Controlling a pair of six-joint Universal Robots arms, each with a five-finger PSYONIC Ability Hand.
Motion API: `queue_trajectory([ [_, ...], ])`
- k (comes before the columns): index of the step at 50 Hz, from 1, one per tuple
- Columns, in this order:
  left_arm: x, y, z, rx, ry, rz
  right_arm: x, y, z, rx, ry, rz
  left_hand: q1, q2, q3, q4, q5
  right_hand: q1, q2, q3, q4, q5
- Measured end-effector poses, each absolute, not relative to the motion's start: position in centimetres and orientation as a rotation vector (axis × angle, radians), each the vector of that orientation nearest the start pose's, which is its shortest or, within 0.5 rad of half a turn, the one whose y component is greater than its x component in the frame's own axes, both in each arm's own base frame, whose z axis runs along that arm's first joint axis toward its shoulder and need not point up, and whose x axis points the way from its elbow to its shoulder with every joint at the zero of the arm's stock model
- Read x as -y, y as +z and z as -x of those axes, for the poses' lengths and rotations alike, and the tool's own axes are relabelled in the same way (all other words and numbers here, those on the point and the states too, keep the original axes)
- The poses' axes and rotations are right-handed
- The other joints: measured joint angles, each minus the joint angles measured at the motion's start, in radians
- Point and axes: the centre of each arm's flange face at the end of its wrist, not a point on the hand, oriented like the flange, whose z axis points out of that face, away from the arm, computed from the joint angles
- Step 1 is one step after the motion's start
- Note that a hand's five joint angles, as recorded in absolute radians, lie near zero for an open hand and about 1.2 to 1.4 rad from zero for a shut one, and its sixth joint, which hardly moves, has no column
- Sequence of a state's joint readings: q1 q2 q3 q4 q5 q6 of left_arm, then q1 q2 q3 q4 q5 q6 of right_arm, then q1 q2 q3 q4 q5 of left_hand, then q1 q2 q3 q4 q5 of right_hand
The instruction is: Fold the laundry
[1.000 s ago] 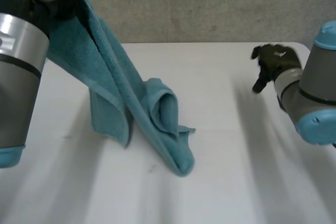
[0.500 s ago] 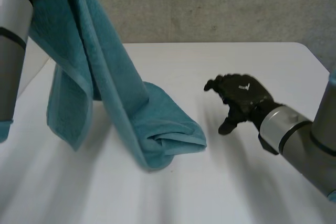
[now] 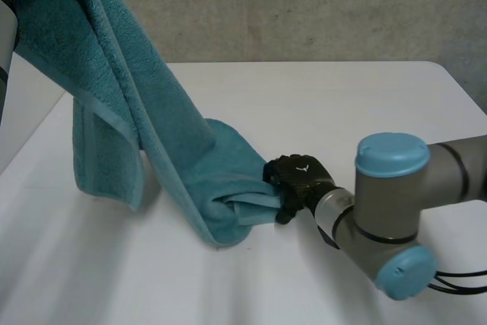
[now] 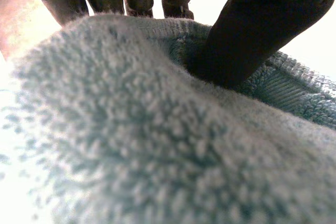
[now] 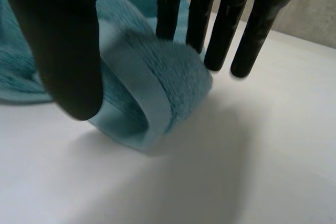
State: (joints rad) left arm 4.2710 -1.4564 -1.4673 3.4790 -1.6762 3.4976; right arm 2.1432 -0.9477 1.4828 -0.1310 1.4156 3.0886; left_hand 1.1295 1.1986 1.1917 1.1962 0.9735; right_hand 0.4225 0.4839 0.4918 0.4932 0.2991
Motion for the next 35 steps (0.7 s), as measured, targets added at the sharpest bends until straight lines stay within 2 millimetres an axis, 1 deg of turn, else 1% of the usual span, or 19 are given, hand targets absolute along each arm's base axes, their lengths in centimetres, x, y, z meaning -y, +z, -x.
queue_trajectory([
  [3, 22.3, 41.3, 23.9, -1.481, -2.755, -0.462, 24.7, 12.0, -33.1, -2.191, -1.474, 0.811, 0.0, 0.0, 0.0, 0.0, 0.0, 0.479, 0.58, 0.555, 0.562, 0.55],
  [7, 22.5, 41.1, 23.7, -1.49, -2.744, -0.459, 25.7, 12.7, -33.3, -2.172, -1.55, 0.779, 0.0, 0.0, 0.0, 0.0, 0.0, 0.534, 0.683, 0.663, 0.684, 0.668],
  [8, 22.6, 41.0, 23.7, -1.492, -2.74, -0.459, 26.0, 13.5, -33.3, -2.15, -1.589, 0.765, 0.0, 0.0, 0.0, 0.0, 0.0, 0.534, 0.683, 0.663, 0.684, 0.668],
  [9, 22.7, 40.9, 23.6, -1.494, -2.735, -0.456, 26.3, 14.5, -33.2, -2.123, -1.63, 0.75, 0.0, 0.0, 0.0, 0.0, 0.0, 0.534, 0.683, 0.671, 0.695, 0.672],
  [10, 22.9, 40.8, 23.4, -1.498, -2.723, -0.451, 26.7, 16.9, -33.0, -2.062, -1.712, 0.722, 0.0, 0.0, 0.0, 0.0, 0.0, 0.534, 0.683, 0.674, 0.695, 0.674],
  [12, 23.1, 40.7, 23.2, -1.5, -2.714, -0.445, 26.9, 19.2, -32.6, -2.008, -1.782, 0.697, 0.0, 0.0, 0.0, 0.0, 0.0, 0.534, 0.683, 0.675, 0.696, 0.674],
  [14, 23.6, 40.5, 22.7, -1.503, -2.693, -0.43, 27.4, 23.2, -31.2, -1.934, -1.898, 0.66, 0.0, 0.0, 0.0, 0.0, 0.0, 0.534, 0.683, 0.679, 0.696, 0.676],
  [15, 23.6, 40.5, 22.7, -1.503, -2.693, -0.43, 27.4, 23.2, -31.2, -1.934, -1.898, 0.66, 0.0, 0.0, 0.0, 0.0, 0.0, 0.534, 0.683, 0.679, 0.696, 0.676],
  [16, 24.1, 40.3, 22.2, -1.507, -2.671, -0.415, 27.8, 26.2, -29.6, -1.901, -1.983, 0.648, 0.0, 0.0, 0.0, 0.0, 0.0, 0.534, 0.683, 0.682, 0.696, 0.676],
  [17, 24.4, 40.2, 21.8, -1.51, -2.657, -0.406, 28.0, 27.9, -28.4, -1.893, -2.031, 0.651, 0.0, 0.0, 0.0, 0.0, 0.0, 0.537, 0.683, 0.683, 0.696, 0.678],
  [18, 24.4, 40.2, 21.8, -1.51, -2.657, -0.406, 28.0, 27.9, -28.4, -1.893, -2.031, 0.651, 0.0, 0.0, 0.0, 0.0, 0.0, 0.537, 0.683, 0.683, 0.696, 0.678],
  [19, 24.7, 40.0, 21.5, -1.516, -2.64, -0.398, 28.1, 28.9, -27.7, -1.894, -2.056, 0.659, 0.0, 0.0, 0.0, 0.0, 0.0, 0.538, 0.683, 0.684, 0.696, 0.68],
  [20, 25.2, 39.7, 20.9, -1.528, -2.613, -0.386, 28.2, 30.8, -25.9, -1.916, -2.109, 0.691, 0.0, 0.0, 0.0, 0.0, 0.0, 0.538, 0.683, 0.685, 0.696, 0.682],
  [21, 25.4, 39.5, 20.6, -1.536, -2.597, -0.38, 28.3, 31.5, -25.1, -1.931, -2.127, 0.711, 0.0, 0.0, 0.0, 0.0, 0.0, 0.538, 0.683, 0.685, 0.696, 0.682],
  [23, 25.7, 39.2, 20.2, -1.55, -2.574, -0.374, 28.3, 31.9, -24.5, -1.95, -2.138, 0.734, 0.0, 0.0, 0.0, 0.0, 0.0, 0.538, 0.683, 0.685, 0.698, 0.682],
  [25, 26.2, 38.1, 19.5, -1.594, -2.519, -0.37, 28.3, 32.7, -22.4, -2.062, -2.151, 0.871, 0.0, 0.0, 0.0, 0.0, 0.0, 0.538, 0.683, 0.685, 0.699, 0.683],
  [28, 26.7, 36.9, 18.9, -1.647, -2.46, -0.375, 28.1, 32.6, -21.2, -2.163, -2.121, 1.012, 0.0, 0.0, 0.0, 0.0, 0.0, 0.538, 0.683, 0.685, 0.699, 0.683],
  [30, 27.1, 35.1, 18.4, -1.72, -2.388, -0.393, 27.6, 32.0, -20.4, -2.252, -2.048, 1.16, 0.0, 0.0, 0.0, 0.0, 0.0, 0.538, 0.683, 0.685, 0.699, 0.683],
  [35, 27.9, 30.5, 17.9, -1.909, -2.22, -0.462, 26.6, 29.6, -20.0, -2.365, -1.845, 1.386, 0.0, 0.0, 0.0, 0.0, 0.0, 0.538, 0.683, 0.685, 0.699, 0.683],
])
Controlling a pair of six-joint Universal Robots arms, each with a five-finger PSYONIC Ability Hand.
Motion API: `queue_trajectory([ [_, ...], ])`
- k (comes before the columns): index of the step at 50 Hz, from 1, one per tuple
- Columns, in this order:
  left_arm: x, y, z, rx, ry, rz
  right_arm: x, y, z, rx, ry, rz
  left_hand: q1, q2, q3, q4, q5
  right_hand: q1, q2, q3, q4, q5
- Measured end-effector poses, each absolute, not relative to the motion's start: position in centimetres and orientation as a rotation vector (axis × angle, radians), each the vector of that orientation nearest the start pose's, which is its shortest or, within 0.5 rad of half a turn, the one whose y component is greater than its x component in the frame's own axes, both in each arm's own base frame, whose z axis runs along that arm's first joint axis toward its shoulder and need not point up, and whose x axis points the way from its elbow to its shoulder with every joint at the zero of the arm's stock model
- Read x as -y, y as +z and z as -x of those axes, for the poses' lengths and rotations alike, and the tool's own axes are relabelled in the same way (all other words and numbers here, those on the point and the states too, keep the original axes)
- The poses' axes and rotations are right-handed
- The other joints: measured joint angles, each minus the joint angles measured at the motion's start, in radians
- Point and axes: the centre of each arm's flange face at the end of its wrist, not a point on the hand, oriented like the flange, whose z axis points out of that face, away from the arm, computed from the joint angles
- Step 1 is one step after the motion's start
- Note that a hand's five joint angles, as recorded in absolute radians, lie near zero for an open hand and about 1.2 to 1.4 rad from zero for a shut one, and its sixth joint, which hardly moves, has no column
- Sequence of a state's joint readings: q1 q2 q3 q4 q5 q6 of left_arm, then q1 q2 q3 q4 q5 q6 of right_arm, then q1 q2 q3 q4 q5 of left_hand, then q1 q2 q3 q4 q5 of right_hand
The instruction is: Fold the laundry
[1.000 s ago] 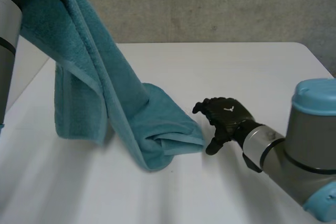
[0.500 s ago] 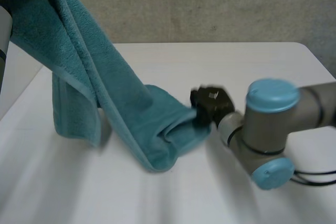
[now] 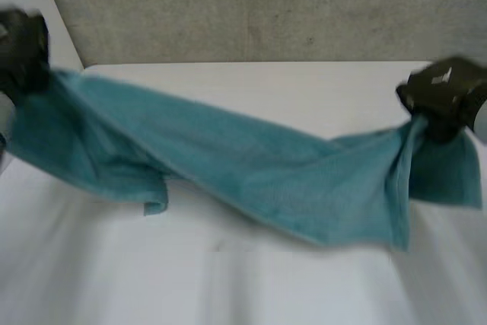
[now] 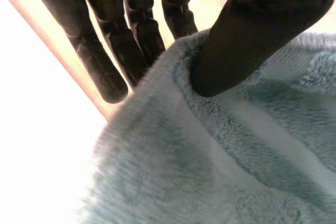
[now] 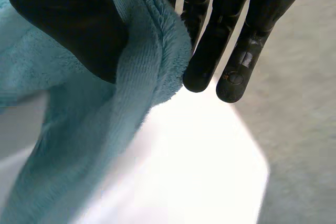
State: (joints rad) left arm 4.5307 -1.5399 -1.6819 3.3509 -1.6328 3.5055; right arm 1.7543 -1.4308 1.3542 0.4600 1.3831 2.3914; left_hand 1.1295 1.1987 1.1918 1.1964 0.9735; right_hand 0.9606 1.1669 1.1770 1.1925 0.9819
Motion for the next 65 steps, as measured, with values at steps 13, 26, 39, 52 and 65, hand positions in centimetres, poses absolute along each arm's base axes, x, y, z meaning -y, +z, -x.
queue_trajectory([
  [13, 31.5, 21.4, 18.6, -2.186, -1.872, -0.658, 31.7, 23.3, -21.1, -2.492, -1.645, 1.534, 0.0, 0.0, 0.0, 0.0, 0.0, 0.0, 0.0, 0.0, 0.0, 0.0],
  [26, 35.8, 32.2, 19.7, -1.805, -2.293, -0.457, 36.0, 32.5, -23.0, -2.187, -2.245, 1.028, 0.0, 0.0, 0.0, 0.0, 0.0, 0.0, 0.0, 0.0, 0.0, 0.0],
  [39, 30.9, 31.9, 18.8, -1.881, -2.308, -0.423, 30.6, 31.6, -21.8, -2.216, -2.037, 1.065, 0.0, 0.0, 0.0, 0.0, 0.0, 0.0, 0.0, 0.003, 0.0, 0.0],
  [52, 28.3, 31.5, 18.3, -1.886, -2.3, -0.434, 33.3, 29.5, -19.5, -2.281, -1.93, 0.987, 0.0, 0.0, 0.0, 0.0, 0.0, 0.007, 0.0, 0.004, 0.0, 0.001],
  [65, 30.5, 23.6, 20.8, -2.113, -2.11, -0.577, 38.8, 20.1, -18.9, -2.555, -1.691, 0.862, 0.0, 0.0, 0.0, 0.0, 0.0, -0.75, -0.92, -0.932, -0.938, -0.892],
])
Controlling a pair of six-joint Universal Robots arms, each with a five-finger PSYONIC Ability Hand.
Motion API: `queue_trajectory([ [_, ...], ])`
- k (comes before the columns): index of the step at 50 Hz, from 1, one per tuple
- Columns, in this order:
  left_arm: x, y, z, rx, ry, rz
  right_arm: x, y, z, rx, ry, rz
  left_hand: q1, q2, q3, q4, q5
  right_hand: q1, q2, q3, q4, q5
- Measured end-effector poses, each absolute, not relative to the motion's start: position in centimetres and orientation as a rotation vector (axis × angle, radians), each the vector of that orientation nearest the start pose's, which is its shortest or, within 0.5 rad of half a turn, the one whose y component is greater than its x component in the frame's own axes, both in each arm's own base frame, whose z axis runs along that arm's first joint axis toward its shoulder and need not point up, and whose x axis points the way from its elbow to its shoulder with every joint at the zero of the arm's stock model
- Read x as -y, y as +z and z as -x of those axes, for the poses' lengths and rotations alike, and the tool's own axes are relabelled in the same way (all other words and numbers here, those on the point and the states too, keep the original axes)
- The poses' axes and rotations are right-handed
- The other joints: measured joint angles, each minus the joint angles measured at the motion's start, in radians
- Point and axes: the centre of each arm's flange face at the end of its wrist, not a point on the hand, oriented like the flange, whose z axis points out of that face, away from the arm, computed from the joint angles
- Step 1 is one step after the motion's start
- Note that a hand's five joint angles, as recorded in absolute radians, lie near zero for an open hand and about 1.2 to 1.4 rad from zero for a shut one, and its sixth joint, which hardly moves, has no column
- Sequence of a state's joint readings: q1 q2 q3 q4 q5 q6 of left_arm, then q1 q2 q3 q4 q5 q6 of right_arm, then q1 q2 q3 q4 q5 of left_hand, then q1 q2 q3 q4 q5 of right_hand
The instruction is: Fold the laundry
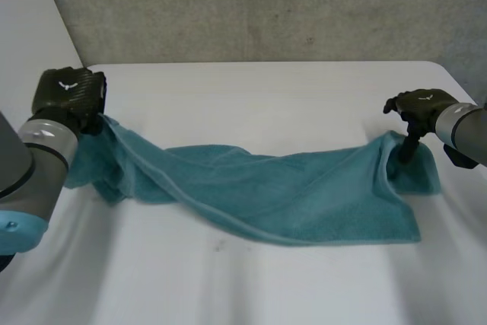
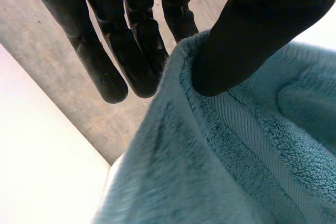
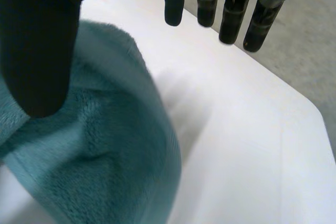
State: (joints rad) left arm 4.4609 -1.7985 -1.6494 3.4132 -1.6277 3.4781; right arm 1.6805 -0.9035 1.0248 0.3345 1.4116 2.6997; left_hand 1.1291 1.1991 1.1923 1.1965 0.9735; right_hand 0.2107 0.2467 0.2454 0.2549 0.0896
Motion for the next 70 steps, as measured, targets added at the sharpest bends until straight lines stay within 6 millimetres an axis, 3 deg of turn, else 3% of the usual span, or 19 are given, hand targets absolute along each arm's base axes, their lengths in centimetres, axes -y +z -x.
queue_trajectory([
  [7, 31.5, 23.2, 21.0, -2.107, -2.113, -0.573, 38.7, 21.2, -18.5, -2.564, -1.771, 0.746, 0.0, 0.0, 0.0, 0.0, 0.0, -0.009, -0.031, -0.033, -0.025, -0.029],
  [13, 32.0, 24.1, 20.7, -2.076, -2.138, -0.547, 35.4, 24.6, -18.5, -2.472, -1.876, 0.714, 0.0, 0.0, 0.0, 0.0, 0.0, -0.009, -0.031, -0.033, -0.025, -0.029],
  [14, 32.1, 24.4, 20.6, -2.068, -2.147, -0.539, 33.7, 25.0, -18.8, -2.439, -1.876, 0.733, 0.0, 0.0, 0.0, 0.0, 0.0, -0.009, -0.028, -0.031, -0.025, -0.029],
  [17, 32.1, 25.0, 20.4, -2.053, -2.163, -0.527, 31.2, 25.3, -19.4, -2.393, -1.854, 0.774, 0.0, 0.0, 0.0, 0.0, 0.0, -0.006, -0.026, -0.027, -0.023, -0.025],
  [19, 32.0, 25.5, 20.4, -2.04, -2.177, -0.52, 29.5, 25.0, -19.9, -2.369, -1.815, 0.806, 0.0, 0.0, 0.0, 0.0, 0.0, 0.008, 0.006, 0.01, -0.003, 0.0],
  [20, 31.9, 25.9, 20.3, -2.03, -2.188, -0.517, 27.5, 24.3, -20.4, -2.345, -1.756, 0.841, 0.0, 0.0, 0.0, 0.0, 0.0, 0.038, 0.049, 0.052, 0.038, 0.034],
  [23, 31.6, 26.6, 20.4, -2.01, -2.214, -0.511, 25.1, 23.0, -21.0, -2.325, -1.653, 0.869, 0.0, 0.0, 0.0, 0.0, 0.0, 0.128, 0.142, 0.152, 0.141, 0.121],
  [29, 31.0, 27.9, 20.5, -1.975, -2.256, -0.503, 21.9, 19.8, -21.7, -2.313, -1.474, 0.863, 0.0, 0.0, 0.0, 0.0, 0.0, 0.183, 0.207, 0.215, 0.208, 0.181],
  [37, 31.3, 28.3, 20.2, -1.958, -2.265, -0.486, 21.7, 15.6, -21.8, -2.322, -1.44, 0.865, 0.0, 0.0, 0.0, 0.0, 0.0, 0.271, 0.321, 0.321, 0.31, 0.278],
  [47, 31.8, 27.5, 20.1, -1.982, -2.24, -0.485, 22.8, 12.9, -21.6, -2.341, -1.467, 0.974, 0.0, 0.0, 0.0, 0.0, 0.0, 0.289, 0.337, 0.345, 0.335, 0.304],
  [70, 32.0, 27.5, 20.0, -1.981, -2.239, -0.482, 25.2, 11.8, -21.7, -2.351, -1.561, 1.021, 0.0, 0.0, 0.0, 0.0, 0.0, 0.376, 0.436, 0.437, 0.43, 0.399],
])
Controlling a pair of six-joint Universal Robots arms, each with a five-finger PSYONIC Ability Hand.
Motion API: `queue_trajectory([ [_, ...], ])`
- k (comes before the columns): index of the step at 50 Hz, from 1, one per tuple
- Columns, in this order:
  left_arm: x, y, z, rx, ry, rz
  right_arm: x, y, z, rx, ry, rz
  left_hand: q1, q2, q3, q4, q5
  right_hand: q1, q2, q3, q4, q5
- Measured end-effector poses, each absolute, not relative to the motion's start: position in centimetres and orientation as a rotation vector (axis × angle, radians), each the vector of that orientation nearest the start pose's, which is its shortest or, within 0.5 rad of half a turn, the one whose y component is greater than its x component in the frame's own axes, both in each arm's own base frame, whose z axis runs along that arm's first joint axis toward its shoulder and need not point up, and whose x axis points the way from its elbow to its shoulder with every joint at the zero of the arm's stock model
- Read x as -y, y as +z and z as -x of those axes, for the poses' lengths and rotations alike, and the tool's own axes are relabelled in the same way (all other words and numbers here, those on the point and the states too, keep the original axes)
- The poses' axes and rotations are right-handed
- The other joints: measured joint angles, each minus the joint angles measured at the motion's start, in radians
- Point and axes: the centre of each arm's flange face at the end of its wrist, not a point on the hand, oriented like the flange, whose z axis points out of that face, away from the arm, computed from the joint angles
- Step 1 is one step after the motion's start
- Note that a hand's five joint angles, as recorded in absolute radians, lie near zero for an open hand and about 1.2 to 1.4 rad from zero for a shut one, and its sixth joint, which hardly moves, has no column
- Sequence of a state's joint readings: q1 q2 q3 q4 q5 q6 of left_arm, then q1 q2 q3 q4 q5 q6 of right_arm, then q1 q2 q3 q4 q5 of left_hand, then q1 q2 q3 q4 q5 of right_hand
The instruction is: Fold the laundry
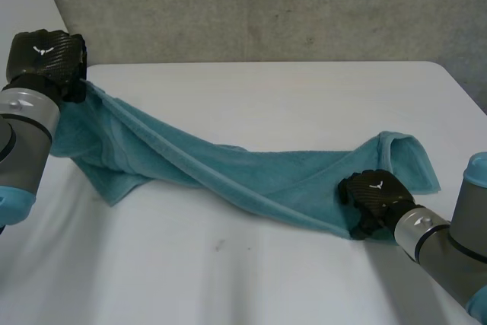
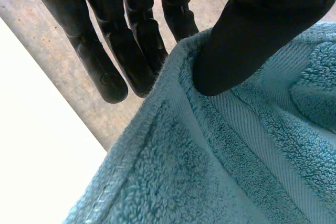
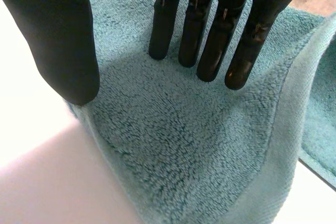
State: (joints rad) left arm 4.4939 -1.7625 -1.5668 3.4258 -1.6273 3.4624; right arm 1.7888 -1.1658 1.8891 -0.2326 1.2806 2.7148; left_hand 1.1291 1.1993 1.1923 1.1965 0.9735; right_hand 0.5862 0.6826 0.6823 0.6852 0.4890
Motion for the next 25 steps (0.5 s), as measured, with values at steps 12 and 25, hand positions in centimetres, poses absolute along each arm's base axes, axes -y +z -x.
queue_trajectory([
  [12, 32.1, 27.5, 19.8, -1.981, -2.234, -0.478, 24.5, 12.0, -21.2, -2.415, -1.497, 1.028, 0.0, 0.0, 0.0, 0.0, 0.0, -0.084, -0.081, -0.091, -0.094, -0.069],
  [25, 32.0, 27.4, 19.8, -1.983, -2.232, -0.48, 23.4, 11.7, -21.2, -2.418, -1.442, 1.039, 0.0, 0.0, 0.0, 0.0, 0.0, -0.081, -0.089, -0.089, -0.091, -0.067],
])
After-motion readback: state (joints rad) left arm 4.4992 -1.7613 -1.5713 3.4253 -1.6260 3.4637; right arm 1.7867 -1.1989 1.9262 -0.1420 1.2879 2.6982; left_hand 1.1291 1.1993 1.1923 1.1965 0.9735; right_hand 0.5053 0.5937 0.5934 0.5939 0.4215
